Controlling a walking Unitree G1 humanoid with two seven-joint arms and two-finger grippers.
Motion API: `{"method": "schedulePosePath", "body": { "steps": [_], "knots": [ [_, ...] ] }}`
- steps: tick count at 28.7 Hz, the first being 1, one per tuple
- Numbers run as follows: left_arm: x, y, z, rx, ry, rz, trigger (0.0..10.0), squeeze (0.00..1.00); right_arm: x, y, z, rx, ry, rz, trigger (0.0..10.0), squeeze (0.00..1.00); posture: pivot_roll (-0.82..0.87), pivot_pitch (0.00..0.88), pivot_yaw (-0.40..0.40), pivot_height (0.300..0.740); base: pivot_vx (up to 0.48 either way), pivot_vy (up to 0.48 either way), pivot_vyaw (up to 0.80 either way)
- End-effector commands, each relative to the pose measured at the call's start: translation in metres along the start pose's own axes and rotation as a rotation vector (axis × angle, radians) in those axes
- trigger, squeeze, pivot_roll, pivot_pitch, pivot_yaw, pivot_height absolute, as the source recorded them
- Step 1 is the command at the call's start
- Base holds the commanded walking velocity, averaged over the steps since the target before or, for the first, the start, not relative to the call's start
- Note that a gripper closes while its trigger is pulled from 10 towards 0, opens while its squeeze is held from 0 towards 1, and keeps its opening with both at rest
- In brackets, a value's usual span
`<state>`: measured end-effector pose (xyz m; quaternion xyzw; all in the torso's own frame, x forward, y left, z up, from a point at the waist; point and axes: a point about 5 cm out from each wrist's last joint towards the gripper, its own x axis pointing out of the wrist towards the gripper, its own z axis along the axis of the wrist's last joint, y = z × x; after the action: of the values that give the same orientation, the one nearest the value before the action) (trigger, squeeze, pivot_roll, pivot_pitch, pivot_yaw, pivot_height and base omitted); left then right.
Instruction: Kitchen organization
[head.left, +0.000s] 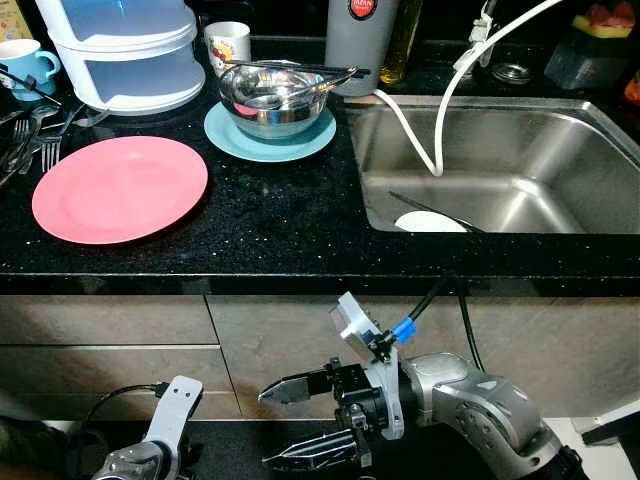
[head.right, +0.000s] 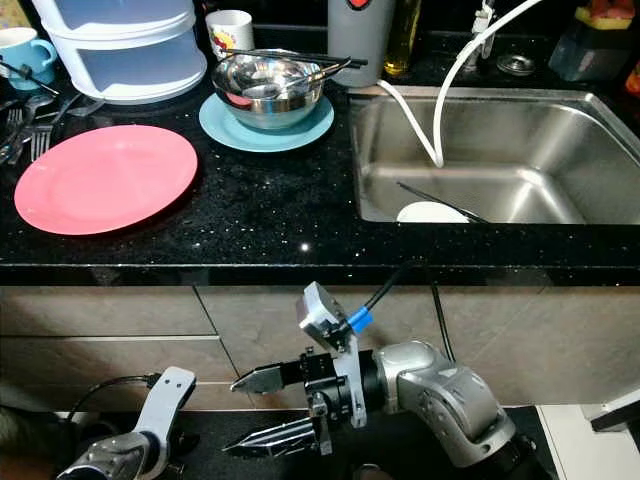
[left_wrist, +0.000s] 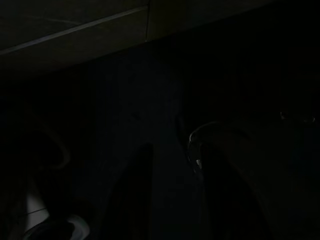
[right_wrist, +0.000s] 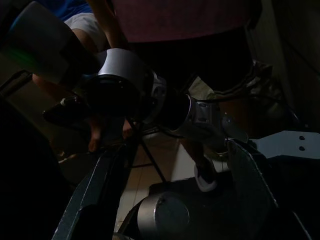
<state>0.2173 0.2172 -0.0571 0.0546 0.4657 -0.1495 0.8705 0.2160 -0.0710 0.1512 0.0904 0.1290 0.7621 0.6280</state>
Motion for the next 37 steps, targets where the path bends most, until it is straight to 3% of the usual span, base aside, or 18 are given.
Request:
{"method": "schedulePosePath", "body": {
  "steps": [1, 31, 37],
  "knots": [
    [-0.0012, 0.0009, -0.0081, -0.002, 0.030, 0.003, 10.0, 0.00, -0.0013, -0.0003, -0.0018, 0.013, 0.005, 0.003, 10.0, 0.00, 0.06, 0.126, 0.004, 0.740, 0.000, 0.000, 0.00],
    [0.0011, -0.0032, -0.0049, -0.008, 0.019, 0.002, 10.0, 0.00, -0.0051, -0.0064, -0.0049, -0.003, 0.042, -0.042, 10.0, 0.00, 0.03, 0.088, -0.008, 0.740, 0.000, 0.000, 0.00],
    [0.0006, -0.0029, -0.0048, 0.018, 0.031, -0.018, 10.0, 0.00, -0.0028, -0.0083, -0.0043, -0.022, 0.054, -0.084, 10.0, 0.00, -0.03, 0.103, 0.073, 0.740, 0.000, 0.000, 0.00]
  ]
}}
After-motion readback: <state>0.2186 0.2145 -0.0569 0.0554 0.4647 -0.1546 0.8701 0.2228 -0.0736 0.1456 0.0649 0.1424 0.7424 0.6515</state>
